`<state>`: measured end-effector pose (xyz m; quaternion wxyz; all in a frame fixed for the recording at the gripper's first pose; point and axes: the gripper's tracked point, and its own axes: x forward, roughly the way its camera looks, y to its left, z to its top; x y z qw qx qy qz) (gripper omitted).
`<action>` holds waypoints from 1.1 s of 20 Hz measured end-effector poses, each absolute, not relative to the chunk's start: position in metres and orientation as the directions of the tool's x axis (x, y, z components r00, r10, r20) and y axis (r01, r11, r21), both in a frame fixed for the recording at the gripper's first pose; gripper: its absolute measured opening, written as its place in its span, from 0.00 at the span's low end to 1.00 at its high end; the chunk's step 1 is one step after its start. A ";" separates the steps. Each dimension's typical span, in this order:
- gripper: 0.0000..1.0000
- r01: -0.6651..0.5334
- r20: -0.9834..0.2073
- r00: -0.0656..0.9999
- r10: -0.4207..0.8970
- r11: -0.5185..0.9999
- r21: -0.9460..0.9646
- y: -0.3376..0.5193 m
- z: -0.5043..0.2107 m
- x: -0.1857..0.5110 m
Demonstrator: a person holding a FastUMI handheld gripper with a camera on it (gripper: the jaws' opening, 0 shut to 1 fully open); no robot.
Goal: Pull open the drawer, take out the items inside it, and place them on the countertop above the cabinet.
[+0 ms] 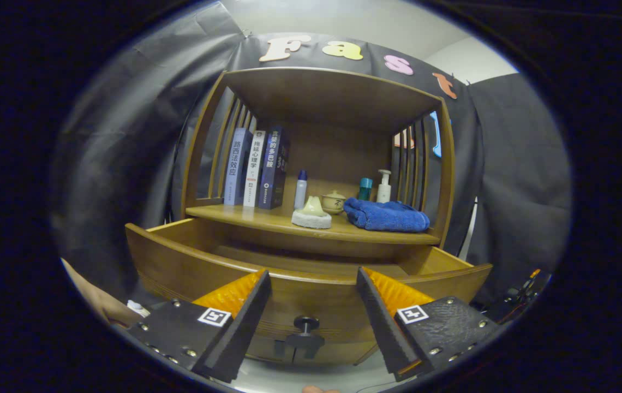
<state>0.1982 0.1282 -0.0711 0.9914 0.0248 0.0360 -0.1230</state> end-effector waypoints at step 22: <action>0.98 0.226 -0.130 0.967 -0.218 0.973 0.049 0.107 -0.082 0.313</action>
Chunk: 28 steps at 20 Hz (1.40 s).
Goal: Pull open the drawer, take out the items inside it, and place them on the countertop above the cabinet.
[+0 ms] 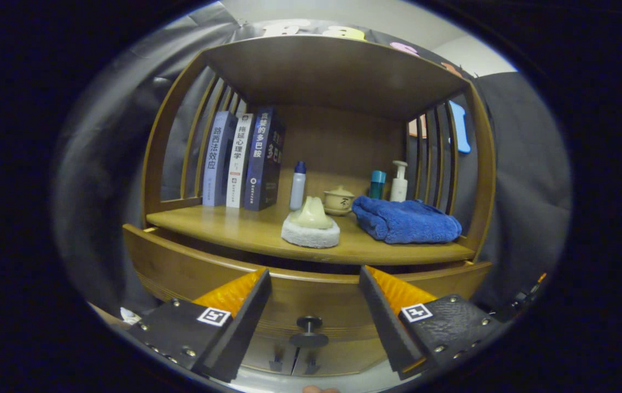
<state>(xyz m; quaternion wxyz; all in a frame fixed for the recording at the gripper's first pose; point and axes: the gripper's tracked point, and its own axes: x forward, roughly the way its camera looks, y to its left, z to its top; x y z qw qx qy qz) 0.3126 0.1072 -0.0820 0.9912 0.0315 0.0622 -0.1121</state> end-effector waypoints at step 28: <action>0.97 0.234 -0.074 0.970 -0.232 0.972 0.017 0.098 -0.067 0.326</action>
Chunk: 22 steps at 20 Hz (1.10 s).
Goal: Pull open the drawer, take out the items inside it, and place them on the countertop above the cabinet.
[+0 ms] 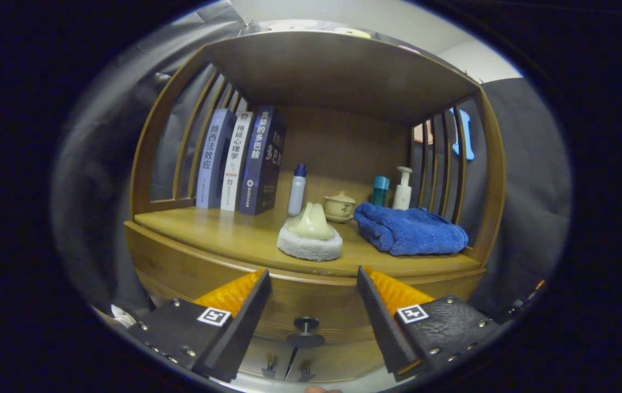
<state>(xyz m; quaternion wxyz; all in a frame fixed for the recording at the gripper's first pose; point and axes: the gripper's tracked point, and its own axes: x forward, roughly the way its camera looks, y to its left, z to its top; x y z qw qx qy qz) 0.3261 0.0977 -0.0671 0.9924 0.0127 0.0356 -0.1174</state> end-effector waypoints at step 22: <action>0.95 0.216 0.050 0.974 -0.222 0.971 0.100 0.021 0.030 0.226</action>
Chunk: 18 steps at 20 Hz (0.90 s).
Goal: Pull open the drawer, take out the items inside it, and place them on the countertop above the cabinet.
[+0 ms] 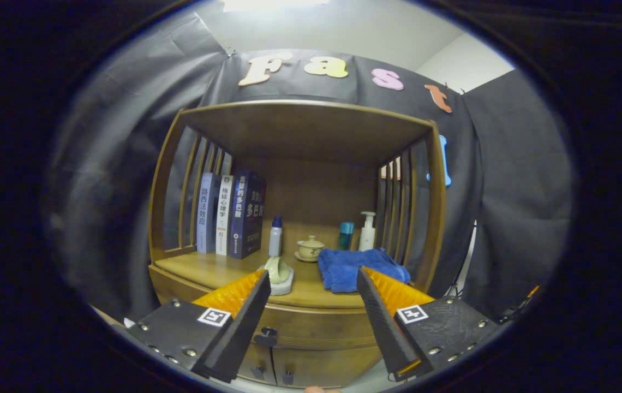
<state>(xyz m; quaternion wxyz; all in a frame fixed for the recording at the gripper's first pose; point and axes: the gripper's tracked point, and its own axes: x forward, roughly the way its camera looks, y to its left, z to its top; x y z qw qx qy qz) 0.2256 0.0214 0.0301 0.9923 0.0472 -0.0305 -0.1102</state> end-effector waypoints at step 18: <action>0.95 0.001 0.118 0.993 -0.024 0.981 0.196 -0.160 -0.024 0.166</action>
